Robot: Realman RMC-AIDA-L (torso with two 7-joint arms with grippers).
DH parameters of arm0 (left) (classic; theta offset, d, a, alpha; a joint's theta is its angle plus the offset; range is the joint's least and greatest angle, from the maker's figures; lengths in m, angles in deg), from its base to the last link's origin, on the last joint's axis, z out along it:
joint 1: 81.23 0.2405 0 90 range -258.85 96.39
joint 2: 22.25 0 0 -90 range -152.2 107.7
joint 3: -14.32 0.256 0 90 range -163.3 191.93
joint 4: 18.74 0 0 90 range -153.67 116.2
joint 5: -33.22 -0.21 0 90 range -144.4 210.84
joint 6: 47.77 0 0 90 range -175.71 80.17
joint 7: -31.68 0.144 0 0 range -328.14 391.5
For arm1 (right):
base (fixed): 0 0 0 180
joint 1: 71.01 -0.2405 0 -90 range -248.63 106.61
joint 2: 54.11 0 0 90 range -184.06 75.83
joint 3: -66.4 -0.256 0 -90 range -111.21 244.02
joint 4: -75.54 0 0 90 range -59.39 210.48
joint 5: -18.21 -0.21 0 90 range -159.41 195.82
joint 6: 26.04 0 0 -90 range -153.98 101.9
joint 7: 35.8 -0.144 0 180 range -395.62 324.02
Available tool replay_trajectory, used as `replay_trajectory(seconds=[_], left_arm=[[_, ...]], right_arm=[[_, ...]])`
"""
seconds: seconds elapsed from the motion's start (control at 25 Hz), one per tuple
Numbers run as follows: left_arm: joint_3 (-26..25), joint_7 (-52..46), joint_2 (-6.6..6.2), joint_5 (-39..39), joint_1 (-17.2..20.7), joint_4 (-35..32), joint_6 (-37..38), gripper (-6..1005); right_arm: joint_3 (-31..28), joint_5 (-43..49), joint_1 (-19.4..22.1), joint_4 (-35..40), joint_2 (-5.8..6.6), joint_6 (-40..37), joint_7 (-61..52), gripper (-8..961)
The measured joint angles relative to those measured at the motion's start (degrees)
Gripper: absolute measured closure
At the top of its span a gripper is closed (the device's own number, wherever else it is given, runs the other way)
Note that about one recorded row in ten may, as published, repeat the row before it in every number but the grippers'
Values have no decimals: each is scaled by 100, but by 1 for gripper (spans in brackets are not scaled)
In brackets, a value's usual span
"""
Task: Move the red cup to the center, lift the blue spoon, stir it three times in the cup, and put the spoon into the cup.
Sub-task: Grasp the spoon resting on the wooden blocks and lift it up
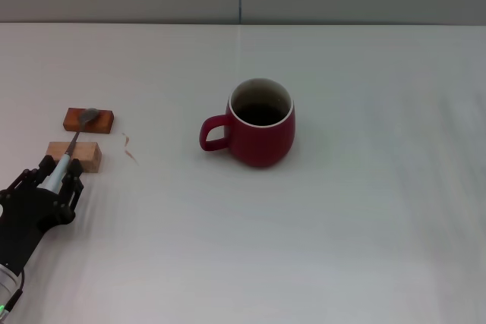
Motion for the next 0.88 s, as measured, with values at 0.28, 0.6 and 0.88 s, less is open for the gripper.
replay_trajectory(seconds=[0.28, 0.6, 0.88], left_arm=[[0, -1, 4, -6, -37, -4, -49, 578], [-2, -1, 4, -1, -20, -4, -74, 580], [-95, -1, 4, -37, 20, -4, -37, 614]], right_arm=[[8, 2, 19, 0, -7, 0, 0, 259], [8, 2, 50, -17, -9, 0, 0, 258], [8, 2, 52, -27, -9, -3, 0, 258]])
